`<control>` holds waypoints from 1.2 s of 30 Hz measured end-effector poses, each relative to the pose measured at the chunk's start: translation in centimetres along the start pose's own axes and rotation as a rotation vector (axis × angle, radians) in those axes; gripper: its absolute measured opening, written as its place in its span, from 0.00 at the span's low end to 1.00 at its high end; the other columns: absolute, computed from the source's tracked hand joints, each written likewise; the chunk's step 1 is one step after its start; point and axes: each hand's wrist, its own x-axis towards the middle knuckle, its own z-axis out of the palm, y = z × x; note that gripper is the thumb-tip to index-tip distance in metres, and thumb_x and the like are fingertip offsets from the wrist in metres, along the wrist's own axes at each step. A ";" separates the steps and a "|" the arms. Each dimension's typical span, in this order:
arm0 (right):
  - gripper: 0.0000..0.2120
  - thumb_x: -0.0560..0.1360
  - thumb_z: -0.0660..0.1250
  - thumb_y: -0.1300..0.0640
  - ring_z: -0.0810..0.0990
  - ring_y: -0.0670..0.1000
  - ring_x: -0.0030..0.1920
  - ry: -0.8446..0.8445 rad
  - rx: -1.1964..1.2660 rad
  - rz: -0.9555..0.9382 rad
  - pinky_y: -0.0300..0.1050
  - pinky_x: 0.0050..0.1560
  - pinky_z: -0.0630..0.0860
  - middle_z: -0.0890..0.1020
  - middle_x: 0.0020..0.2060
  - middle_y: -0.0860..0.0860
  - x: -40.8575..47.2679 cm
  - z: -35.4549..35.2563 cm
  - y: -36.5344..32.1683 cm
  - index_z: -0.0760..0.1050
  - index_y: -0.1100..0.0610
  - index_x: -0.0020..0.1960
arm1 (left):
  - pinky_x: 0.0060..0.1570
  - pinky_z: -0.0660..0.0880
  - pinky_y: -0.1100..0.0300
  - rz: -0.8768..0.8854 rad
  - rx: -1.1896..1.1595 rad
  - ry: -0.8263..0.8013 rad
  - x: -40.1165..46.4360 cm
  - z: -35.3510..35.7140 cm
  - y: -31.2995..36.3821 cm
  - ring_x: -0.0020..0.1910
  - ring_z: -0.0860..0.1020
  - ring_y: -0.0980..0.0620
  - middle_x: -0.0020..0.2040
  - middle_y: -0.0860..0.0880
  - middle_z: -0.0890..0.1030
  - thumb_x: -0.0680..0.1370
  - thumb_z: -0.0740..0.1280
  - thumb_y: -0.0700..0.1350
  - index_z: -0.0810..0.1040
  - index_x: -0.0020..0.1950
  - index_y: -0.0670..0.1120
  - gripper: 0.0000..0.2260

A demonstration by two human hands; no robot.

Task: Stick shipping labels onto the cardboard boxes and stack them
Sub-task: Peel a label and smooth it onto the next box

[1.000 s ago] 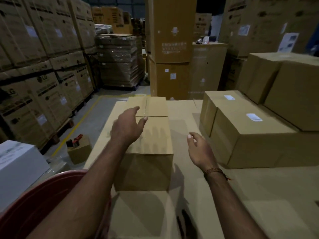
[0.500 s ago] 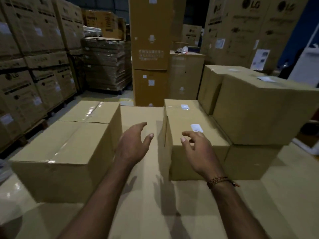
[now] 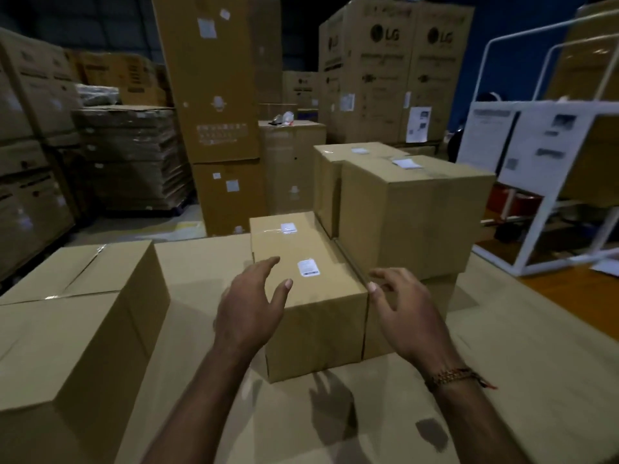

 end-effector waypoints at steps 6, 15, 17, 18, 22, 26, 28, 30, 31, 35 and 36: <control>0.16 0.86 0.62 0.47 0.78 0.43 0.61 0.066 -0.014 -0.041 0.47 0.56 0.80 0.77 0.65 0.42 2.8 -3.3 0.8 0.77 0.47 0.71 | 0.61 0.79 0.50 0.011 -0.166 0.001 1.9 1.7 3.8 0.68 0.77 0.53 0.73 0.55 0.77 0.82 0.68 0.60 0.73 0.77 0.57 0.24; 0.16 0.85 0.62 0.47 0.76 0.45 0.64 0.128 -0.033 -0.191 0.43 0.53 0.76 0.76 0.67 0.45 10.5 -8.3 3.4 0.76 0.48 0.72 | 0.58 0.76 0.54 0.013 -0.256 -0.004 7.6 5.2 11.4 0.68 0.77 0.53 0.74 0.54 0.77 0.83 0.65 0.62 0.71 0.79 0.56 0.25; 0.17 0.85 0.62 0.47 0.76 0.47 0.65 0.181 -0.032 -0.190 0.49 0.57 0.79 0.76 0.68 0.47 12.9 -9.7 4.7 0.76 0.48 0.72 | 0.60 0.77 0.52 0.002 -0.286 0.002 9.2 6.2 13.3 0.70 0.77 0.52 0.75 0.53 0.76 0.83 0.64 0.63 0.69 0.80 0.56 0.27; 0.17 0.85 0.62 0.47 0.75 0.48 0.66 0.205 -0.030 -0.182 0.51 0.59 0.79 0.76 0.69 0.48 14.1 -10.4 5.4 0.75 0.48 0.72 | 0.61 0.77 0.52 -0.009 -0.309 -0.001 10.0 6.7 14.2 0.70 0.76 0.51 0.75 0.53 0.76 0.83 0.63 0.64 0.68 0.81 0.55 0.28; 0.17 0.85 0.62 0.45 0.72 0.54 0.72 0.294 -0.018 -0.121 0.61 0.65 0.78 0.75 0.70 0.52 18.5 -12.6 8.2 0.75 0.48 0.72 | 0.60 0.76 0.55 -0.069 -0.384 0.003 13.1 8.6 17.4 0.71 0.75 0.50 0.76 0.49 0.75 0.83 0.62 0.65 0.66 0.82 0.52 0.31; 0.20 0.84 0.62 0.40 0.72 0.57 0.68 0.388 -0.018 -0.075 0.62 0.64 0.77 0.78 0.66 0.54 22.7 -14.4 10.9 0.77 0.51 0.68 | 0.65 0.76 0.50 -0.167 -0.464 0.035 16.0 10.3 19.6 0.73 0.74 0.47 0.78 0.47 0.73 0.83 0.61 0.67 0.64 0.83 0.50 0.34; 0.22 0.84 0.63 0.39 0.73 0.58 0.67 0.381 -0.041 -0.036 0.61 0.64 0.76 0.78 0.64 0.56 24.7 -15.1 11.8 0.77 0.53 0.68 | 0.71 0.74 0.43 -0.236 -0.494 0.020 17.3 11.0 20.4 0.74 0.73 0.45 0.79 0.46 0.71 0.81 0.61 0.69 0.62 0.84 0.50 0.36; 0.24 0.83 0.62 0.37 0.73 0.59 0.67 0.317 -0.034 0.017 0.60 0.64 0.75 0.77 0.66 0.57 26.7 -15.7 12.8 0.76 0.53 0.70 | 0.70 0.73 0.45 -0.298 -0.526 0.000 18.5 11.6 21.1 0.74 0.73 0.45 0.80 0.45 0.70 0.81 0.62 0.69 0.61 0.84 0.49 0.38; 0.26 0.83 0.62 0.35 0.73 0.60 0.67 0.267 -0.021 0.042 0.61 0.64 0.76 0.76 0.67 0.57 27.7 -15.8 13.3 0.75 0.52 0.71 | 0.67 0.74 0.48 -0.318 -0.541 -0.010 18.9 11.7 21.5 0.72 0.74 0.46 0.79 0.45 0.70 0.82 0.63 0.67 0.60 0.84 0.49 0.37; 0.31 0.80 0.62 0.30 0.76 0.61 0.68 0.047 -0.069 0.081 0.65 0.66 0.76 0.76 0.70 0.57 31.6 -16.0 15.3 0.75 0.50 0.73 | 0.62 0.75 0.50 -0.338 -0.488 -0.048 20.5 12.3 22.7 0.71 0.75 0.46 0.78 0.46 0.71 0.82 0.68 0.61 0.61 0.84 0.50 0.35; 0.31 0.80 0.63 0.31 0.75 0.61 0.69 -0.009 -0.105 0.086 0.65 0.67 0.75 0.76 0.71 0.57 32.5 -15.9 15.4 0.75 0.50 0.73 | 0.66 0.76 0.47 -0.349 -0.450 -0.065 21.1 12.4 22.8 0.73 0.73 0.44 0.79 0.46 0.70 0.81 0.70 0.61 0.63 0.83 0.50 0.35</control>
